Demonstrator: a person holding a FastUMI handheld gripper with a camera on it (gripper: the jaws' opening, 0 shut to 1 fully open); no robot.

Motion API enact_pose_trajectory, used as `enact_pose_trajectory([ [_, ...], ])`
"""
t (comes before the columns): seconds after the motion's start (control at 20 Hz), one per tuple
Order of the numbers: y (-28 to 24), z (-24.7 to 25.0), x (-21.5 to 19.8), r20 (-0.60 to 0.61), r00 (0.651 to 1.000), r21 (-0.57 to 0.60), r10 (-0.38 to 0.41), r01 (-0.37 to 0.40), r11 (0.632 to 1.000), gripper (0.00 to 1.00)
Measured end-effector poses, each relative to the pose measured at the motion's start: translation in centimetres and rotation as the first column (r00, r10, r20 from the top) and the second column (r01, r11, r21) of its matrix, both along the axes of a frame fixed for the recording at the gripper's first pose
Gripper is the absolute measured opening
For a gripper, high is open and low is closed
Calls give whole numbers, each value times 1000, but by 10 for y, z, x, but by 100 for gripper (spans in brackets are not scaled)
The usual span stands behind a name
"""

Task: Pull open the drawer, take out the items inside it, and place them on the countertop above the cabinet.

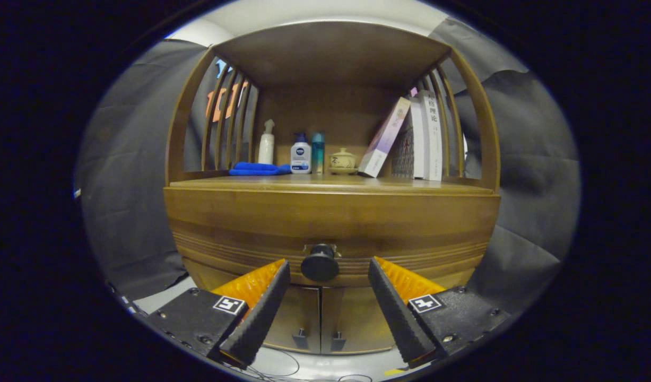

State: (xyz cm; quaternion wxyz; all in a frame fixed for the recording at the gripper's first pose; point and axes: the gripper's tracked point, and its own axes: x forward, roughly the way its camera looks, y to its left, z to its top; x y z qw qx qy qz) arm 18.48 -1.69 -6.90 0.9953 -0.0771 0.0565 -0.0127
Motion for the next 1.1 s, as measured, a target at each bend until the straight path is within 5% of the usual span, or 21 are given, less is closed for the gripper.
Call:
enact_pose_trajectory([
  [0.25,4,-3,21,-8,1000,-14,-10,9,1000,97],
  [0.5,5,-15,31,-24,999,-51,-45,43,998,74],
  [1.1,-5,-15,32,-14,998,-23,-69,69,997,44],
])
